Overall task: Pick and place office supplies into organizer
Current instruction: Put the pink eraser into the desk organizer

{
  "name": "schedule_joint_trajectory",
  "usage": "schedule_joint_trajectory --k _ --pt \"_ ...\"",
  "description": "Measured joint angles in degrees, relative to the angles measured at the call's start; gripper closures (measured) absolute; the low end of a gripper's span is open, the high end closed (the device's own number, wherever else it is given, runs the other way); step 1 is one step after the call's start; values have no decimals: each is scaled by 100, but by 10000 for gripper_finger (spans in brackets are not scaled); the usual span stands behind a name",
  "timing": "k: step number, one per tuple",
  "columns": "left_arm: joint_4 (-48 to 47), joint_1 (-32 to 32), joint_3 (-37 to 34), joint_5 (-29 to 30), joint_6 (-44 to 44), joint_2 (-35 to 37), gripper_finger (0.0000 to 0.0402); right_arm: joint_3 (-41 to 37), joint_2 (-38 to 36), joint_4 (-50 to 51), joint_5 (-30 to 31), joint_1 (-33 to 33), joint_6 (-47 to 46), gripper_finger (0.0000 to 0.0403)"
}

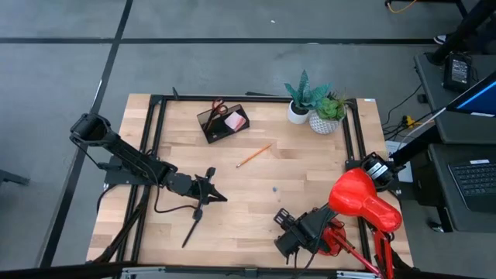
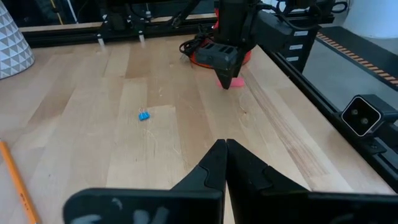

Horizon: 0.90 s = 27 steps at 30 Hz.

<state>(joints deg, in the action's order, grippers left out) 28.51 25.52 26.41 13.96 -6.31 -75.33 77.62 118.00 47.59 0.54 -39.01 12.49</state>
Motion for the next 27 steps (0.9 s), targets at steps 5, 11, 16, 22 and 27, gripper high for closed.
schedule_joint_trajectory --k 5,11,16,22,27 --pt "0 0 0 -9 -2 0 400 -4 8 -14 -156 79 -6 237" --pt "-2 0 0 -9 -1 0 399 -9 6 -45 -161 108 -26 273" --pt "-2 0 0 -10 -1 0 400 -15 6 -76 -126 106 -501 292" --pt "-2 0 0 -9 -2 0 400 -20 4 -129 -92 103 -1250 316" --pt "-2 0 0 -9 -2 0 399 -20 4 -141 24 97 -1757 329"
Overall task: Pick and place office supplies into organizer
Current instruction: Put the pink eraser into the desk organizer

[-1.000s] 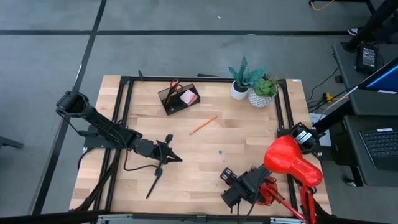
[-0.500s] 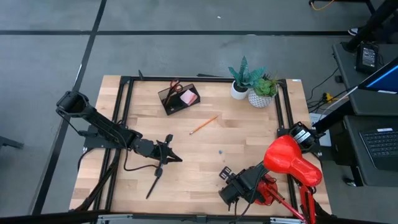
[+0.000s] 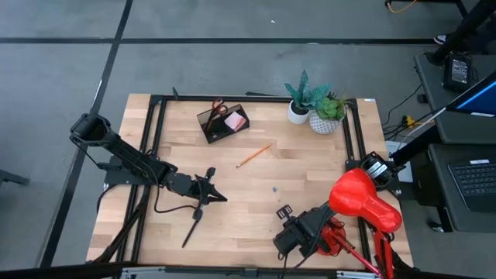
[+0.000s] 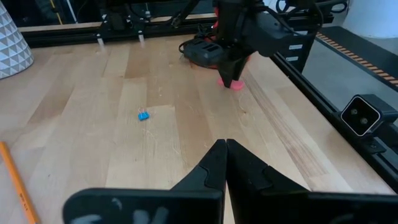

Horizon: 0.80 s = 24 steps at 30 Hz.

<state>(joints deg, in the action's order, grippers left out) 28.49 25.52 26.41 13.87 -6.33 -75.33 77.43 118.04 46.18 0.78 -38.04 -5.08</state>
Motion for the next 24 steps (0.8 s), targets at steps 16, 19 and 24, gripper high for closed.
schedule_joint_trajectory --k 16,19,24 --pt "2 0 0 0 -103 0 399 338 -22 219 78 2 -790 335" --pt "2 0 0 0 -101 0 399 486 -75 124 87 7 -843 335" --pt "4 0 0 0 -98 0 399 563 -87 140 92 7 -831 336"
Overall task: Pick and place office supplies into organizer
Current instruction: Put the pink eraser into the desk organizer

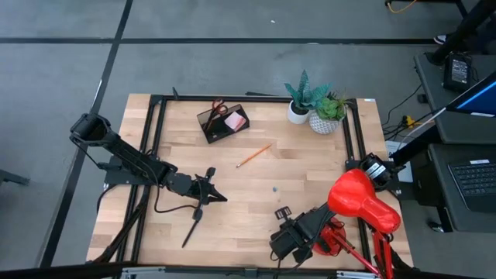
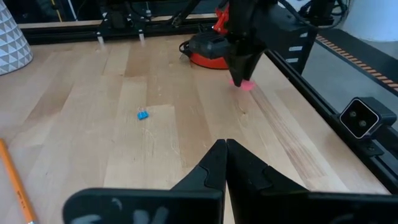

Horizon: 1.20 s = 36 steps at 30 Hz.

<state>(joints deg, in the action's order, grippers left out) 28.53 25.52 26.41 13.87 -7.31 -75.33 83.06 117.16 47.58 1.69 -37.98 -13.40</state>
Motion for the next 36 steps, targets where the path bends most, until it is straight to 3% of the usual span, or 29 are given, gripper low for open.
schedule_joint_trajectory --k 15,20,26,36 --pt "498 4 -2 4 -100 4 396 77 -90 94 522 248 1 336" --pt "986 -5 0 20 -149 4 387 539 -111 547 1196 342 305 336" --pt "1113 -161 0 264 -647 4 350 1240 -122 937 2062 502 764 336" --pt "1115 -602 0 459 -2115 4 271 1726 -129 1237 2966 971 1376 336"
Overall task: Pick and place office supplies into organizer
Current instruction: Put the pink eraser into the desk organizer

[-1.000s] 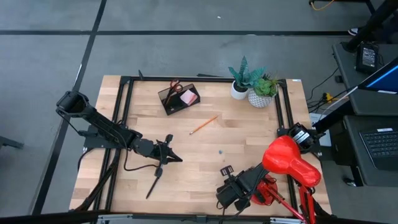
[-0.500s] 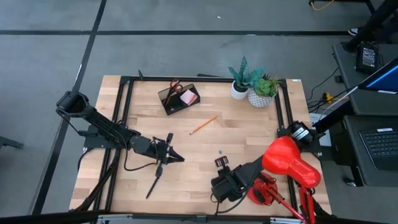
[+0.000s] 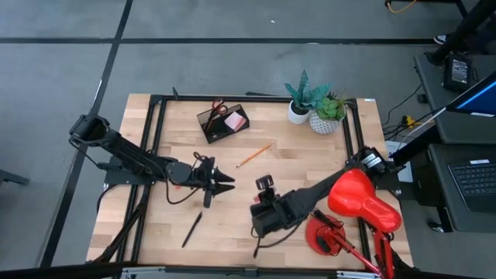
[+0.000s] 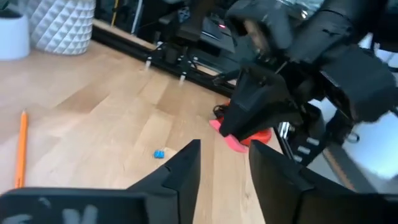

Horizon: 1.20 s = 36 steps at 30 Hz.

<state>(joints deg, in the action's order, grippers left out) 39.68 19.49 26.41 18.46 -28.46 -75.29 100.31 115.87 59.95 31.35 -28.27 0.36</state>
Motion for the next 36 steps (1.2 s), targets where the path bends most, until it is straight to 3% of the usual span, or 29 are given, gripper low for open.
schedule_joint_trajectory --k 6,16,20,36 --pt "0 -162 0 0 -534 0 247 84 0 -14 499 380 490 336" --pt "-2 -514 0 0 -893 -2 248 92 0 -354 616 971 1164 336" --pt "-2 -655 0 0 -888 -2 246 185 4 -334 959 1035 1296 336" --pt "74 -887 0 -11 -886 -2 249 719 7 -542 959 1089 1848 336"
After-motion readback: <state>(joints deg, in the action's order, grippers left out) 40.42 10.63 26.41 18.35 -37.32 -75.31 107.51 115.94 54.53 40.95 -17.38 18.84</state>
